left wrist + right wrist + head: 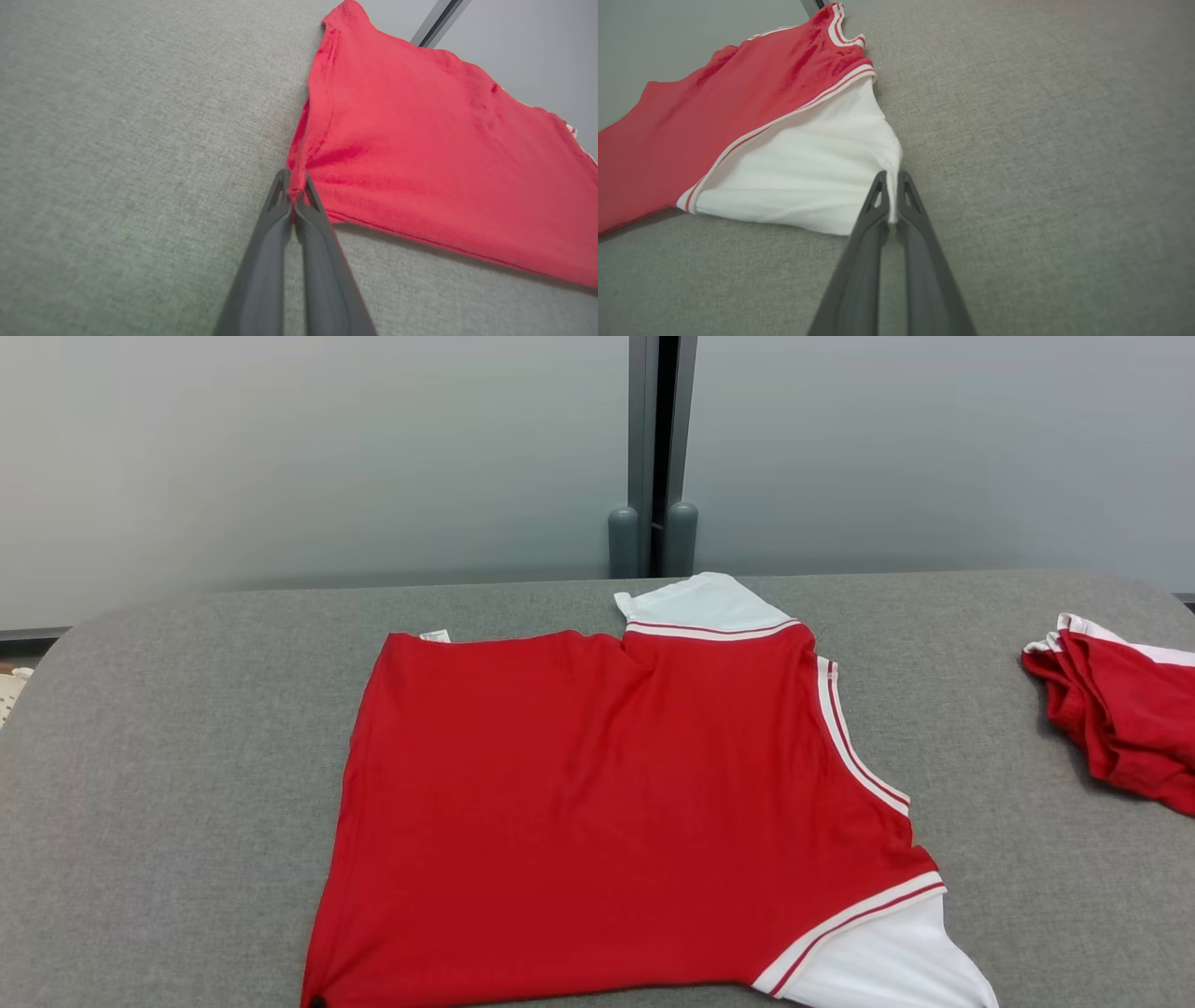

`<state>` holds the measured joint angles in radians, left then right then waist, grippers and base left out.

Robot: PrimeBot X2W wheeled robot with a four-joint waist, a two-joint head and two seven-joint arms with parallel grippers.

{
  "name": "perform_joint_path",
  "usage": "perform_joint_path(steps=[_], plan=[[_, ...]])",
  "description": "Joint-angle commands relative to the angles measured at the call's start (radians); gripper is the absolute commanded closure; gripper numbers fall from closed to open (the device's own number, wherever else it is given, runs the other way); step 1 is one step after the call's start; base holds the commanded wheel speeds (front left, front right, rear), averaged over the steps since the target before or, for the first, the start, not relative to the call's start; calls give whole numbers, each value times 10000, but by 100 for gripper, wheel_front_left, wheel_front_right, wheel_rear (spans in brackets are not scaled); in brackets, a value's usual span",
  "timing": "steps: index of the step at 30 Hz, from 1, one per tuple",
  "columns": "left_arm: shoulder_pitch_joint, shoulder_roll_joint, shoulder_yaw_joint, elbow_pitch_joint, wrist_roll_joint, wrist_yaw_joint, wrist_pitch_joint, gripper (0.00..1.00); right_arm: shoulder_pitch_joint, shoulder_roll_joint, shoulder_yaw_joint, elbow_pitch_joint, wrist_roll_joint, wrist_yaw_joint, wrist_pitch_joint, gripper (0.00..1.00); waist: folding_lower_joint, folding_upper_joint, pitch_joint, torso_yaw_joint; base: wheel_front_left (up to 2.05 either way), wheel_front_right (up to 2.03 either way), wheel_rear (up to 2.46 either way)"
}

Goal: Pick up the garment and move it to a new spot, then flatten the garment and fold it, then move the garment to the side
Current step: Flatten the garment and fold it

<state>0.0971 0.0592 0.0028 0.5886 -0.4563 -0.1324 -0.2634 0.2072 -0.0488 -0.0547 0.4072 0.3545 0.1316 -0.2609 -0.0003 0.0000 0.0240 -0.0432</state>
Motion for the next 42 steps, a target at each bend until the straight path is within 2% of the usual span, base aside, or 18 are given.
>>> perform_joint_path(steps=[1, 7, 13, 28, 37, 38, 39, 40, 42], plan=[[176, 39, 10, -325, 250, 31, -20, 100, 284, -111, -230, -339, 45, -17, -54, 100, 3, 0, -88, 5, 0, 0, 0], [-186, 167, -712, -1487, 710, 24, -20, 100, -259, -85, -252, -1339, 286, -14, -54, 100, 3, 0, 58, 102, 0, 0, 0], [-957, 177, -980, -1751, 623, 23, -20, 100, -1391, -60, -212, -1379, 358, -11, -54, 100, 3, 0, 418, 238, 0, 0, 0], [-3863, 244, -1054, -367, 503, 22, -20, 100, -5481, -210, -545, 421, -950, -11, -53, 100, 3, 0, 1933, 531, 0, 0, 0], [-4747, 314, -1088, 408, 576, 22, -22, 100, -6600, -268, -584, 1183, -1572, -11, -55, 100, 3, 0, 2405, 586, 0, 0, 0], [-4795, 317, -1083, 456, 610, 22, -22, 68, -6645, -259, -595, 1240, -1628, -11, -53, 65, 3, 0, 2416, 587, 0, 0, 0], [-4823, 315, -1037, 497, 632, 22, -20, 4, -6673, -249, -623, 1285, -1662, -11, -55, 7, 3, 0, 2414, 589, 0, 0, 0], [-4830, 317, -957, 479, 694, 22, -20, 0, -6691, -240, -685, 1247, -1697, -11, -55, 0, 3, 0, 2388, 593, 0, 0, 0], [-4744, 287, -717, 244, 912, 22, -20, 0, -6604, -211, -724, 1105, -1792, -9, -53, 0, 3, 0, 2319, 598, 0, 0, 0]])
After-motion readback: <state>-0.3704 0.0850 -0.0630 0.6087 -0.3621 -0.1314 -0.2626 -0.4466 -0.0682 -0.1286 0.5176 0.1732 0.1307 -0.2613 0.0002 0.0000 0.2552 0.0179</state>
